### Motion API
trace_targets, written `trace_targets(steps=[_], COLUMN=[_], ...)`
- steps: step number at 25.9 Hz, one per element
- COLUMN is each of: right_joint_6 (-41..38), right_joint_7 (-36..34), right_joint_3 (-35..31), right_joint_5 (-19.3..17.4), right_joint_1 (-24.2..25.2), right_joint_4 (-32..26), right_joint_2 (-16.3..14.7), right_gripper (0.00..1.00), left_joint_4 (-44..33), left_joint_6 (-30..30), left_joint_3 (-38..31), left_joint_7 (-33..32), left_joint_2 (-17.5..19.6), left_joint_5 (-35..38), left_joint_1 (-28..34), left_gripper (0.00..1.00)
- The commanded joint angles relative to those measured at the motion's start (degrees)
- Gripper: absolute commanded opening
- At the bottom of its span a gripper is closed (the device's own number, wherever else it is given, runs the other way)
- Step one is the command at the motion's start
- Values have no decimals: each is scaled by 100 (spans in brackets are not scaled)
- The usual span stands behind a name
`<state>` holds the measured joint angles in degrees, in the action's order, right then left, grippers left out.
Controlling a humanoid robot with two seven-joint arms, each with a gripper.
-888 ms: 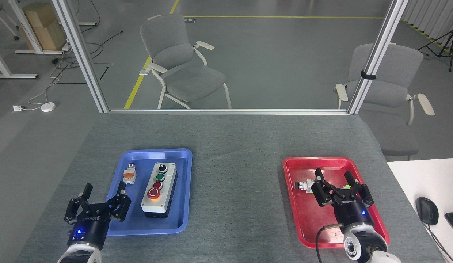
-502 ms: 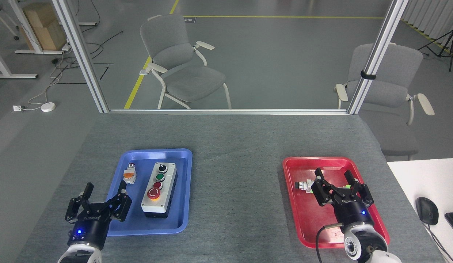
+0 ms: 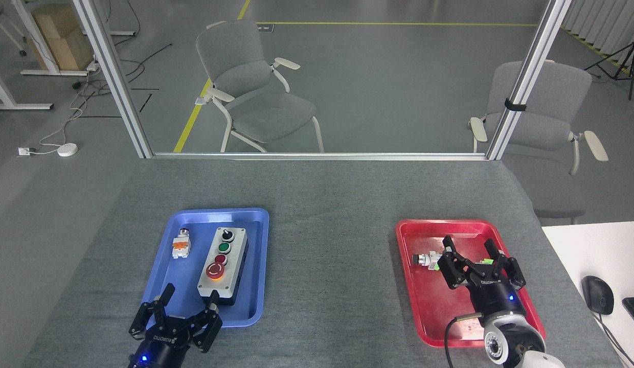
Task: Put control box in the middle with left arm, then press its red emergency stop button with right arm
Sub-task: 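Lower the left gripper onto the near edge of the grey control box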
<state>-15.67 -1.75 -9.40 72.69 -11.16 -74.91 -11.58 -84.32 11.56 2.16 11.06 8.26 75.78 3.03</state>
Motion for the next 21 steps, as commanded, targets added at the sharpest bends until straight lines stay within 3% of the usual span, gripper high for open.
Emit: trace_targets(steps=[1, 7, 21], right_joint_6=[3, 3, 3], right_joint_7=[-1, -1, -1], right_joint_3=[0, 0, 0], right_joint_5=[-1, -1, -1], right_joint_1=[9, 44, 44], right_joint_4=[2, 2, 2], right_joint_2=[-2, -11, -11], right_gripper=[100, 100, 100], left_joint_4=[179, 794, 1498], left_joint_6=[-549, -734, -945], left_joint_3=[425, 513, 460], left_joint_7=[-306, -921, -1501], left_joint_2=[-44, -176, -325], left_joint_5=[508, 561, 473], left_joint_1=[-110, -593, -1173], left_gripper=[99, 99, 99])
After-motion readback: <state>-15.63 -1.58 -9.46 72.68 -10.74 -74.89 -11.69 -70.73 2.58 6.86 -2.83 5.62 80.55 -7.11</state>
